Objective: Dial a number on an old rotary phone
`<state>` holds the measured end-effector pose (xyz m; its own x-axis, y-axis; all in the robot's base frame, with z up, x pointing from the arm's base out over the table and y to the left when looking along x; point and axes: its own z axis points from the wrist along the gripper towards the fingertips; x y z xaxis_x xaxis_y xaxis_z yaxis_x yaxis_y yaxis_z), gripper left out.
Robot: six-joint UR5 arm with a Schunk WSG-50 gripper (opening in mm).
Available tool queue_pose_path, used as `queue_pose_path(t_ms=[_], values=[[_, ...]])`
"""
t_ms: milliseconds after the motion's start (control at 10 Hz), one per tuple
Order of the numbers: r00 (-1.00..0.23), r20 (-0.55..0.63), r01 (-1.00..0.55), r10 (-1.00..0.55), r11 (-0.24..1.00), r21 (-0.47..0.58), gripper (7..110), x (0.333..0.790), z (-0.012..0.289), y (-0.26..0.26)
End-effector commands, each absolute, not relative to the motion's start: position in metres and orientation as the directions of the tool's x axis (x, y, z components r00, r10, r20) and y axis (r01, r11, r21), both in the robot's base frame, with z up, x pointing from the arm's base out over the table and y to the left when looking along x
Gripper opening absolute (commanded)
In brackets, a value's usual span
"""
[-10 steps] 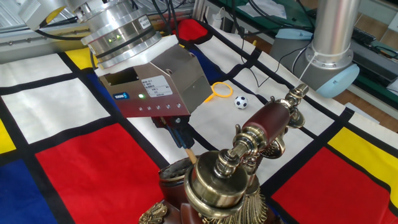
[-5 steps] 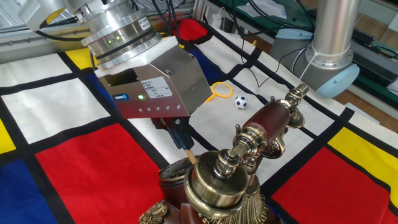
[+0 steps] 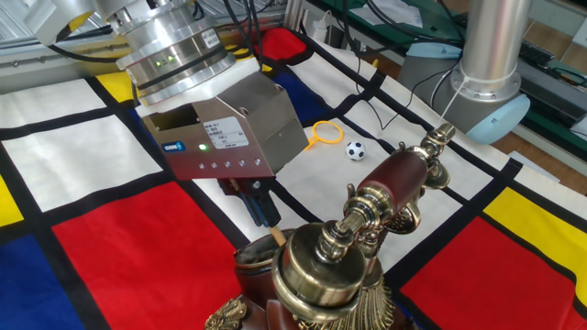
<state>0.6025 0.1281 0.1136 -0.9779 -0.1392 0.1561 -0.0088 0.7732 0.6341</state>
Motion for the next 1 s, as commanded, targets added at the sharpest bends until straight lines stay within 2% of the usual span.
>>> queue_pose_path(t_ms=[0,900], values=[[-0.982,0.135,-0.014,-0.132,0.764,0.646,7,0.608,0.117,0.126],[-0.979,0.098,-0.083,-0.180,0.786,0.612,7,0.604,0.110,0.112]])
